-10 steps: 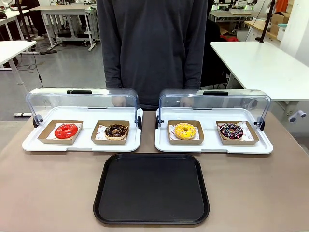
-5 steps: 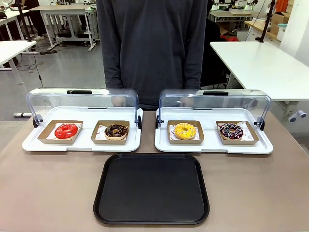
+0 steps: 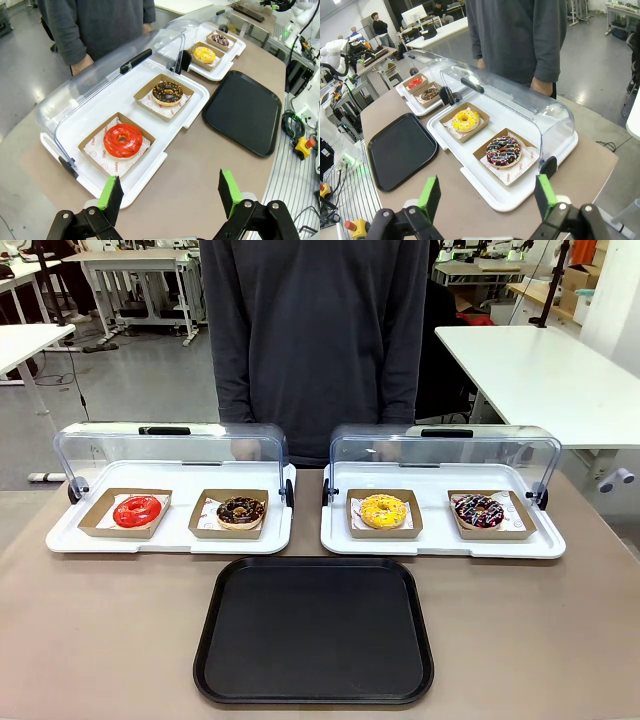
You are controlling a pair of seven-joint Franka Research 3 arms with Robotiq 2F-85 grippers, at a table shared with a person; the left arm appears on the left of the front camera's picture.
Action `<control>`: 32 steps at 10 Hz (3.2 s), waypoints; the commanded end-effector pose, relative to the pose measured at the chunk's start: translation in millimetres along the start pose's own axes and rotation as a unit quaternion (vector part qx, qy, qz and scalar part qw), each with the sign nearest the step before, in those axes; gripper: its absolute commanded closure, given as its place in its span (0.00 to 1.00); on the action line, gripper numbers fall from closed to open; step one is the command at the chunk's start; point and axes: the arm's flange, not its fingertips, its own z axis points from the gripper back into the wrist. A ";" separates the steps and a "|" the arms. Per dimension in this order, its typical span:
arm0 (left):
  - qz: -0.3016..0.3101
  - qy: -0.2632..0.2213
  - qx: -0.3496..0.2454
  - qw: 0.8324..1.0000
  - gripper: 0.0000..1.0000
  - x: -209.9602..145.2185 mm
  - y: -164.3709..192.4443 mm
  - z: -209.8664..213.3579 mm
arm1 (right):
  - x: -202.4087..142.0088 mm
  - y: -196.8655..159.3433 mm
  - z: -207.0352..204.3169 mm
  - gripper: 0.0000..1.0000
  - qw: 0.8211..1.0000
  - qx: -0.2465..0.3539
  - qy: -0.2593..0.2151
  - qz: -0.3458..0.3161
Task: Move the third donut from the left to the tray.
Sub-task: Pick up the Paper togo box containing the Donut indicated by the person and place it on the Handle tray.
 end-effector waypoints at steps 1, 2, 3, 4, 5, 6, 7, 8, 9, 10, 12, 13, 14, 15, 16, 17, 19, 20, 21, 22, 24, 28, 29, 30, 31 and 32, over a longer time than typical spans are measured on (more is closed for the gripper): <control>0.002 -0.001 -0.003 1.000 0.00 1.7 -1.3 1.0 | 2.5 -2.9 -1.1 0.00 1.000 0.000 -0.013 0.008; 0.002 -0.001 -0.003 1.000 0.00 1.7 -1.3 1.0 | 2.5 -2.9 -1.1 0.00 1.000 0.000 -0.013 0.008; 0.002 -0.001 -0.003 1.000 0.00 1.7 -1.3 1.0 | 2.5 -2.9 -1.1 0.00 1.000 0.000 -0.013 0.008; 0.002 -0.001 -0.003 1.000 0.00 1.7 -1.3 1.0 | 2.5 -2.9 -1.1 0.00 1.000 0.000 -0.013 0.008; 0.002 -0.001 -0.003 1.000 0.00 1.7 -1.3 1.0 | 2.5 -2.9 -1.1 0.00 1.000 0.000 -0.013 0.008; 0.002 -0.001 -0.003 1.000 0.00 1.7 -1.3 1.0 | 2.5 -2.9 -1.1 0.00 1.000 0.000 -0.013 0.008; 0.002 -0.001 -0.003 1.000 0.00 1.7 -1.3 1.0 | 2.5 -2.9 -1.1 0.00 1.000 0.000 -0.013 0.008; 0.002 -0.001 -0.003 1.000 0.00 1.7 -1.3 1.0 | 2.5 -2.9 -1.1 0.00 1.000 0.000 -0.013 0.008; 0.002 -0.001 -0.003 1.000 0.00 1.7 -1.3 1.0 | 2.5 -2.9 -1.1 0.00 1.000 0.000 -0.013 0.008; 0.002 -0.001 -0.003 1.000 0.00 1.7 -1.3 1.0 | 2.5 -2.9 -1.1 0.00 1.000 0.000 -0.013 0.008; 0.002 -0.001 -0.003 1.000 0.00 1.7 -1.3 1.0 | 2.5 -2.9 -1.1 0.00 1.000 0.000 -0.013 0.008; 0.002 -0.001 -0.003 1.000 0.00 1.7 -1.3 1.0 | 2.5 -2.9 -1.1 0.00 1.000 0.000 -0.013 0.008; 0.002 -0.001 -0.003 1.000 0.00 1.7 -1.3 1.0 | 2.5 -2.9 -1.1 0.00 1.000 0.000 -0.013 0.008; 0.002 -0.001 -0.003 1.000 0.00 1.7 -1.3 1.0 | 2.5 -2.9 -1.1 0.00 1.000 0.000 -0.013 0.008; 0.002 -0.001 -0.003 1.000 0.00 1.7 -1.3 1.0 | 2.5 -2.9 -1.1 0.00 1.000 0.000 -0.013 0.008; 0.002 -0.001 -0.003 1.000 0.00 1.7 -1.3 1.0 | 2.5 -2.9 -1.1 0.00 1.000 0.000 -0.013 0.008; 0.002 -0.001 -0.003 1.000 0.00 1.7 -1.3 1.0 | 2.5 -2.9 -1.1 0.00 1.000 0.000 -0.013 0.008; 0.002 -0.001 -0.003 1.000 0.00 1.7 -1.3 1.0 | 2.5 -2.9 -1.1 0.00 1.000 0.000 -0.013 0.008; 0.002 -0.001 -0.003 1.000 0.00 1.7 -1.3 1.0 | 2.5 -2.9 -1.1 0.00 1.000 0.000 -0.013 0.008; 0.002 -0.001 -0.003 1.000 0.00 1.7 -1.3 1.0 | 2.5 -2.9 -1.1 0.00 1.000 0.000 -0.013 0.008; 0.002 -0.001 -0.003 1.000 0.00 1.7 -1.3 1.0 | 2.5 -2.9 -1.1 0.00 1.000 0.000 -0.013 0.008; 0.002 -0.001 -0.003 1.000 0.00 1.7 -1.3 1.0 | 2.5 -2.9 -1.1 0.00 1.000 0.000 -0.013 0.008; 0.002 -0.001 -0.003 1.000 0.00 1.7 -1.3 1.0 | 2.5 -2.9 -1.1 0.00 1.000 0.000 -0.013 0.008; 0.002 -0.001 -0.003 1.000 0.00 1.7 -1.3 1.0 | 2.5 -2.9 -1.1 0.00 1.000 0.000 -0.013 0.008; 0.002 -0.001 -0.003 1.000 0.00 1.7 -1.3 1.0 | 2.5 -2.9 -1.1 0.00 1.000 0.000 -0.013 0.008; 0.002 -0.001 -0.003 1.000 0.00 1.7 -1.3 1.0 | 2.5 -2.9 -1.1 0.00 1.000 0.000 -0.013 0.008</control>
